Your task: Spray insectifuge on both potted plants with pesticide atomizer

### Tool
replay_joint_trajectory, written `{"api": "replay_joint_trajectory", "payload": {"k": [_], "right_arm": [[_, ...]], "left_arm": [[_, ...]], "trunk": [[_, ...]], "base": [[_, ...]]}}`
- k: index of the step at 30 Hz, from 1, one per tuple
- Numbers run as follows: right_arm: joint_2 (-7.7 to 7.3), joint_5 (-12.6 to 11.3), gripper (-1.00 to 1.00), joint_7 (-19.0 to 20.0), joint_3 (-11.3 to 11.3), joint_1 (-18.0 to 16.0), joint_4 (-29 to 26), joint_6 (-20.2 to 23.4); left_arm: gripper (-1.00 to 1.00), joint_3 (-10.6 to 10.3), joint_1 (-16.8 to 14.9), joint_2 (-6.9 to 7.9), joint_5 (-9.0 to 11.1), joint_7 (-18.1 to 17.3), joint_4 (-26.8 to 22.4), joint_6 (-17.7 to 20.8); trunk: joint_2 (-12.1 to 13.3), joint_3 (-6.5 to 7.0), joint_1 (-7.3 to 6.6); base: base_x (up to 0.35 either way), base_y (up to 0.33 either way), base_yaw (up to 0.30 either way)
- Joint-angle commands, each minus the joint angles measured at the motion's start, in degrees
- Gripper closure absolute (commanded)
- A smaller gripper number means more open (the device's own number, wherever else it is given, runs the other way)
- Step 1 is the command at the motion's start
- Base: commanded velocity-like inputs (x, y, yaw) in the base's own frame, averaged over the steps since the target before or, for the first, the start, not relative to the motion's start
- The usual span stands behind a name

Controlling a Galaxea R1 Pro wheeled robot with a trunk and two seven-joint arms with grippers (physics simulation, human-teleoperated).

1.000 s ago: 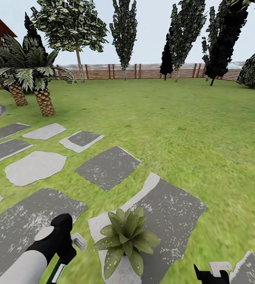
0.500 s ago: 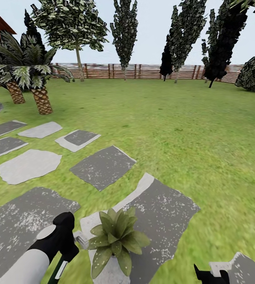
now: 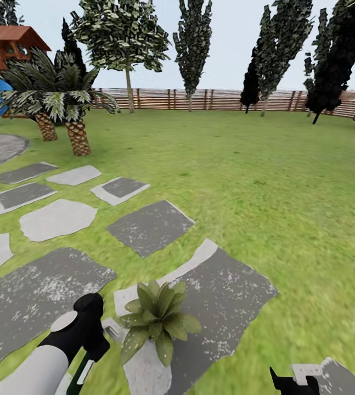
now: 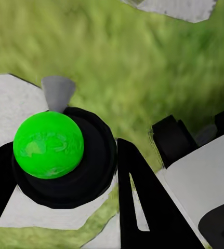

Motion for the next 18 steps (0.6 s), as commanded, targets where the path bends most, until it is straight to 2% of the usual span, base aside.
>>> {"api": "replay_joint_trajectory", "payload": {"k": [1, 4, 7, 15, 18], "right_arm": [[0.01, 0.2, -1.0, 0.4, -0.5, 0.0, 0.0, -0.2], [0.01, 0.2, -1.0, 0.4, -0.5, 0.0, 0.0, -0.2], [0.01, 0.2, -1.0, 0.4, -0.5, 0.0, 0.0, -0.2], [0.01, 0.2, -1.0, 0.4, -0.5, 0.0, 0.0, -0.2], [0.09, 0.2, -1.0, 0.4, -0.5, 0.0, 0.0, -0.2]], "left_arm": [[1.0, -0.2, 0.0, 0.04, -0.5, -0.6, -0.3, 0.4], [1.0, -0.2, 0.0, -0.01, -0.5, -0.6, -0.6, 0.5], [1.0, -0.2, 0.0, -0.03, -0.6, -0.6, -0.7, 0.6], [1.0, -0.1, 0.0, -0.03, -0.7, -0.5, -0.6, 0.7], [1.0, -0.1, 0.0, 0.0, -0.7, -0.5, -0.6, 0.7]], "trunk": [[0.0, -0.05, -0.04], [0.0, -0.05, -0.04], [0.0, -0.05, -0.04], [0.0, -0.05, -0.04], [0.0, -0.05, -0.04]], "base": [[-0.273, -0.16, 0.275], [-0.166, -0.163, 0.275], [0.009, -0.176, 0.226], [0.15, -0.2, 0.021], [-0.005, -0.252, 0.134]]}}
